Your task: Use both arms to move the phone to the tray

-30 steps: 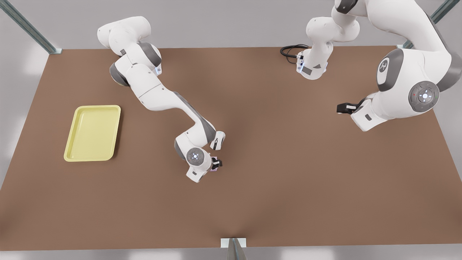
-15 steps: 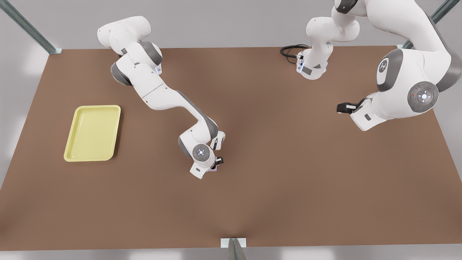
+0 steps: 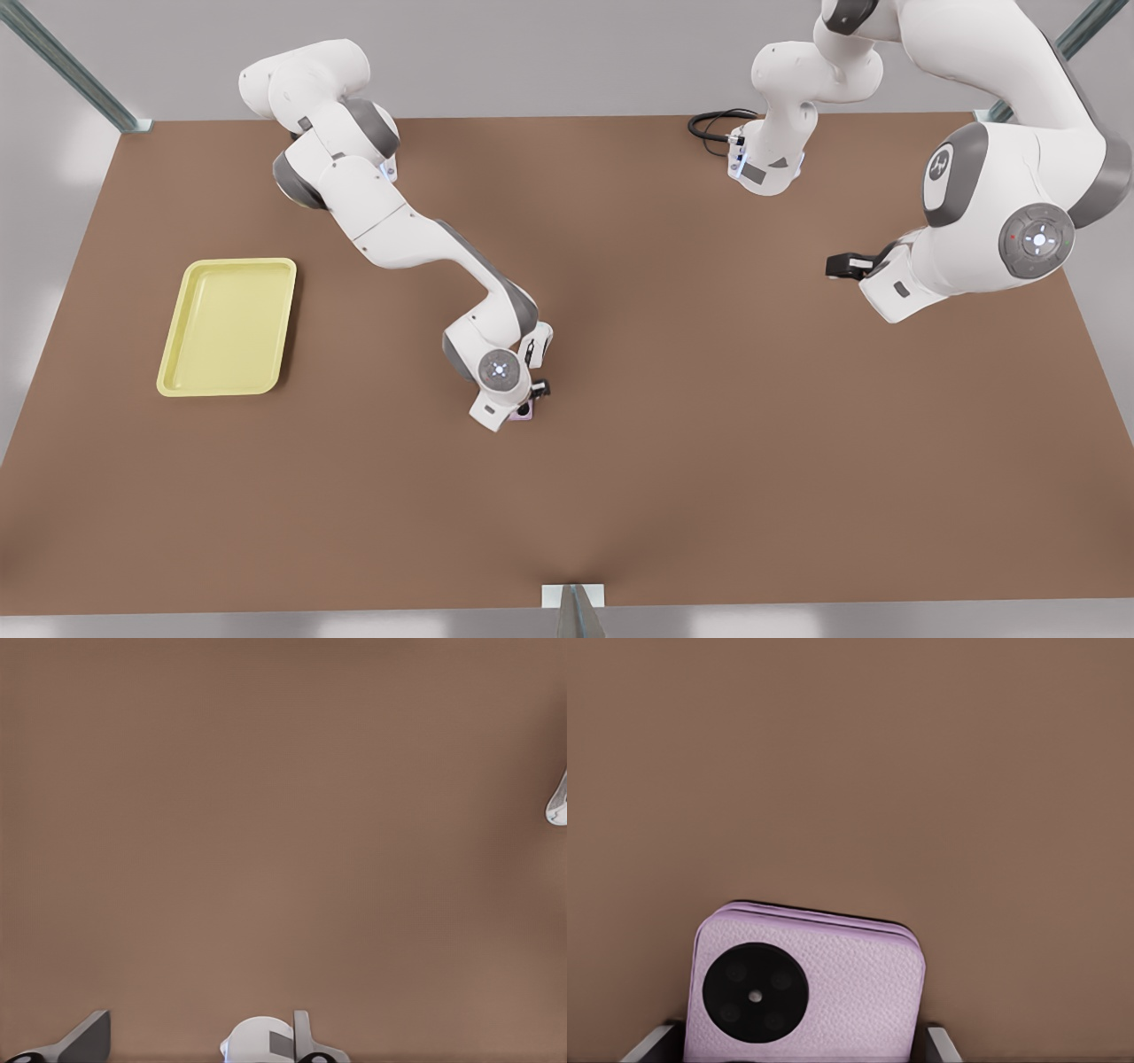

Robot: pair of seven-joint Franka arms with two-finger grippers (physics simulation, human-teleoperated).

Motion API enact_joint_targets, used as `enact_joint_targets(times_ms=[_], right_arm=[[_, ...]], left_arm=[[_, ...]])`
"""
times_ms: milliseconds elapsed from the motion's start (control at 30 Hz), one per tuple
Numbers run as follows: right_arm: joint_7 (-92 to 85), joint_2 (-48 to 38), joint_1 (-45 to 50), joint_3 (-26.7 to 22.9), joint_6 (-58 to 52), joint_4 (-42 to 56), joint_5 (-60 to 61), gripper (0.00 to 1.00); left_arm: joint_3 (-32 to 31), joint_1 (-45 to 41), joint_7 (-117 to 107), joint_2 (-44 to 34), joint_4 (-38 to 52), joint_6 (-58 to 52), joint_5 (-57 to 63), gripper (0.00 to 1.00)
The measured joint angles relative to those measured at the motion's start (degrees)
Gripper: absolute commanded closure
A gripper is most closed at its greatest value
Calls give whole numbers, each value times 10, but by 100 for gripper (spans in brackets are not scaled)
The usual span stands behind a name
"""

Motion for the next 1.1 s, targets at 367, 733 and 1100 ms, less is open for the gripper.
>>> enact_joint_targets(times_ms=[367, 733, 1100], right_arm=[[10, -18, -3, 1, 1, -1, 3, 30], [-24, -325, -198, 3, 28, -351, 7, 31], [-232, -504, -502, -6, 83, -590, 83, 31]], left_arm=[[0, 0, 0, 1, 0, 0, 0, 0], [-1, 0, 0, 0, 0, -2, 0, 0], [-4, 0, 0, 1, 0, -6, 1, 0]])
